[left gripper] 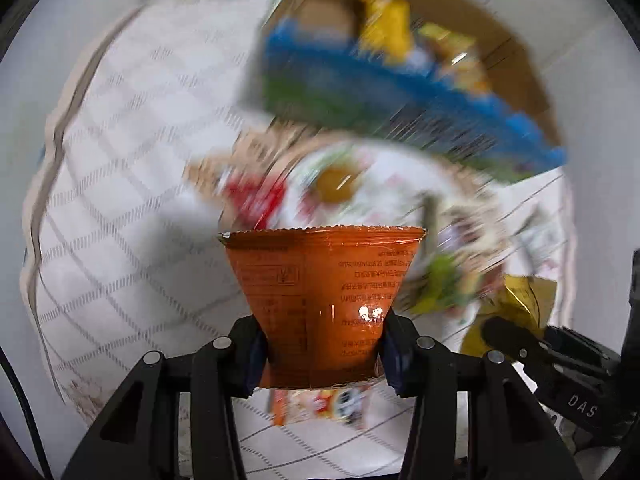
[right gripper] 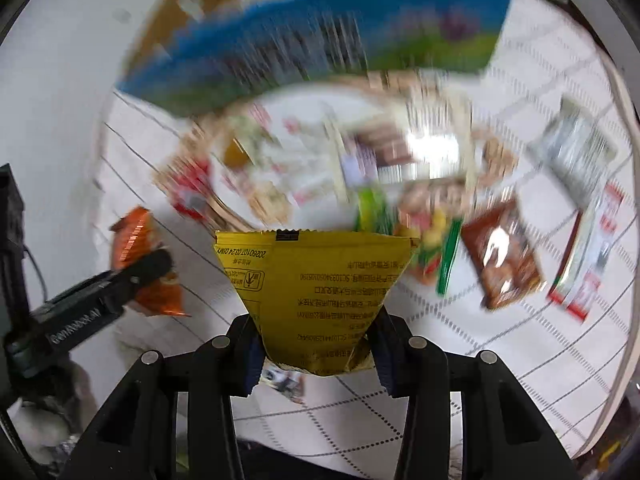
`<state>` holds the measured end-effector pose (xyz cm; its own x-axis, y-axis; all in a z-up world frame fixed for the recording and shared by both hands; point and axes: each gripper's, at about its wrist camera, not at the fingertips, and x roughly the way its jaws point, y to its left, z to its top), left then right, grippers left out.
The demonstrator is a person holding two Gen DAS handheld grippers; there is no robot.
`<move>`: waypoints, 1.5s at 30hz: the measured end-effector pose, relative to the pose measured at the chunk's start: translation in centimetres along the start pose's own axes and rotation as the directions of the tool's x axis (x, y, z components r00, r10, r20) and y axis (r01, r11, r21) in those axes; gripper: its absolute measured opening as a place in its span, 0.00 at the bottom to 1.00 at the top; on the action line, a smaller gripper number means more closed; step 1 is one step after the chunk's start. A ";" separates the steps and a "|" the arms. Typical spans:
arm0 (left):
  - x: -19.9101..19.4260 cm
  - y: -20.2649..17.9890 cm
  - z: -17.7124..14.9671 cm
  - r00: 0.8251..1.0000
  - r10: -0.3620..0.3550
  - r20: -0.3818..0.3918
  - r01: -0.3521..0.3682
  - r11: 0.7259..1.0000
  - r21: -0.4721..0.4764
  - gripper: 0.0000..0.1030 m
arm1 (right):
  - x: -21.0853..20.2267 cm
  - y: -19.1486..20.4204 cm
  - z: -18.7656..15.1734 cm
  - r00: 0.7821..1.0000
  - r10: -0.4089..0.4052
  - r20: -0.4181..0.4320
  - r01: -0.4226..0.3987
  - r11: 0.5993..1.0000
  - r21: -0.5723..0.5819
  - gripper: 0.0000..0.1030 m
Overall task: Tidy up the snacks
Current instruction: 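Lower both packets into the cardboard box and open both tools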
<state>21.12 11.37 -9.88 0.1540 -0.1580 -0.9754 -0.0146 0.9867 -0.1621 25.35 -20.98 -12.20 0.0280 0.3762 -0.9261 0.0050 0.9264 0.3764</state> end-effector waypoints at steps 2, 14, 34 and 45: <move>-1.7 -1.2 2.9 0.999 -0.038 0.025 0.038 0.999 0.018 0.43 | -2.9 0.3 2.2 0.998 0.027 0.050 -0.027 1.000 -0.001 0.46; -3.0 -5.6 22.4 0.990 0.065 0.122 -0.081 0.988 0.129 0.43 | -10.4 0.0 20.2 0.972 -0.106 0.209 0.109 0.994 -0.006 0.46; 9.9 -2.4 36.1 0.980 0.175 -0.096 -0.167 0.982 0.083 0.89 | 0.5 -3.5 35.6 0.959 -0.284 -0.003 0.284 0.959 0.004 0.84; 7.7 -3.4 33.8 0.991 0.137 -0.012 -0.135 0.987 0.084 0.89 | -0.2 -2.8 33.5 0.951 -0.302 0.063 0.303 0.953 -0.011 0.85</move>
<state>55.74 8.09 -11.73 0.1384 -0.0219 -0.9901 0.0475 0.9988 -0.0155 58.77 -24.16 -12.27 0.0877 0.0776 -0.9931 0.0024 0.9969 0.0781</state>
